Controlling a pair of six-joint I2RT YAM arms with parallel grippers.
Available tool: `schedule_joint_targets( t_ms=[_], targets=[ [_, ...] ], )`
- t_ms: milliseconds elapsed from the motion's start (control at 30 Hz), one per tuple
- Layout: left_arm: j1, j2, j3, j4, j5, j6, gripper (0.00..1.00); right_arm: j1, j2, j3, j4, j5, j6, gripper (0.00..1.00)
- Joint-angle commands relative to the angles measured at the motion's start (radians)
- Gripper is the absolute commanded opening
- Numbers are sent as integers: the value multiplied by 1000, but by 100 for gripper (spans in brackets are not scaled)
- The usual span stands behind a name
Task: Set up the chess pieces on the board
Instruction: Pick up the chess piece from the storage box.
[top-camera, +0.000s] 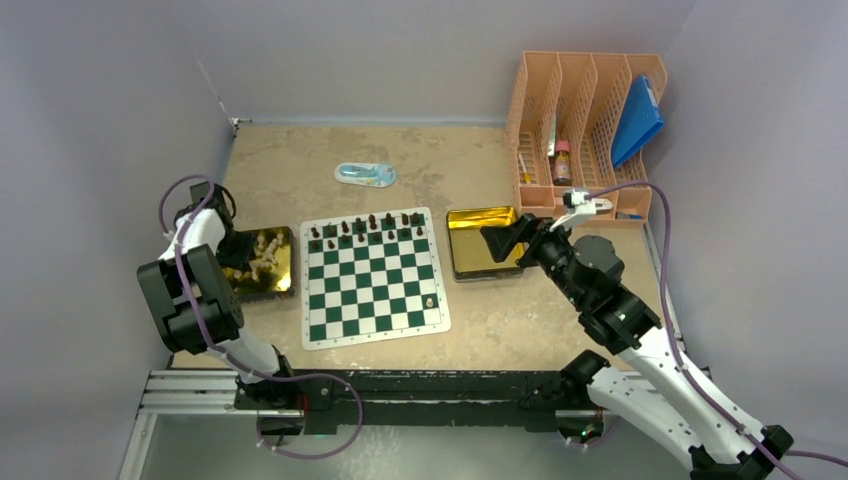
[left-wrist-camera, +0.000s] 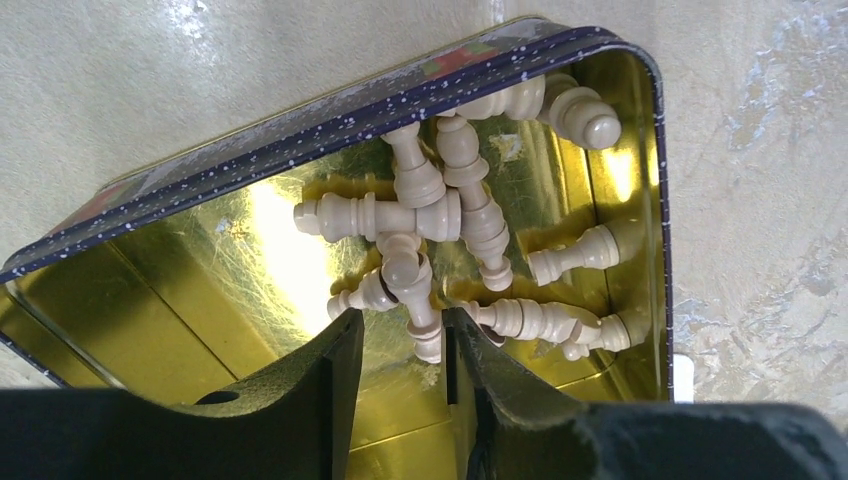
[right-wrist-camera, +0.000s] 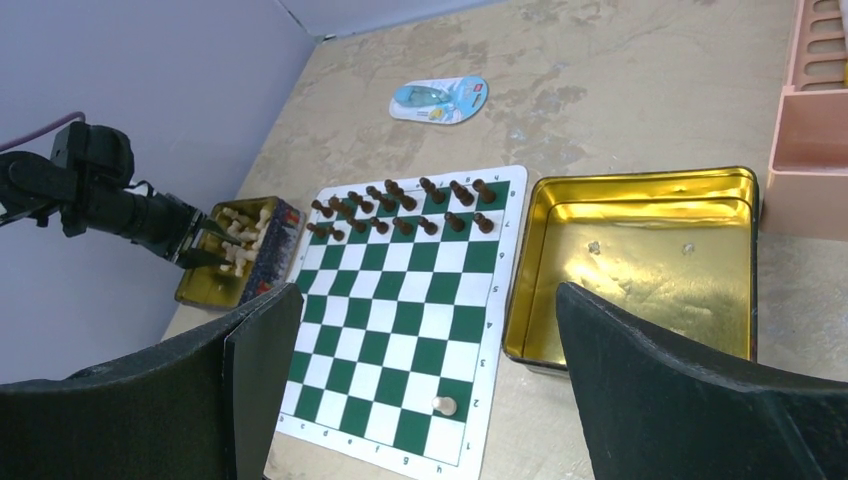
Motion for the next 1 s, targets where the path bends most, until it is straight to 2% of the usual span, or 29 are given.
schedule_joint_targets(
  t_ms=[0, 633, 967],
  targets=[
    [10, 5, 44, 25, -21, 23, 33, -2, -22, -7, 49, -14, -1, 99],
    [10, 79, 42, 27, 15, 28, 29, -1, -16, -12, 58, -17, -8, 99],
    [8, 36, 39, 13, 75, 41, 40, -2, 0, -14, 58, -12, -8, 99]
  ],
)
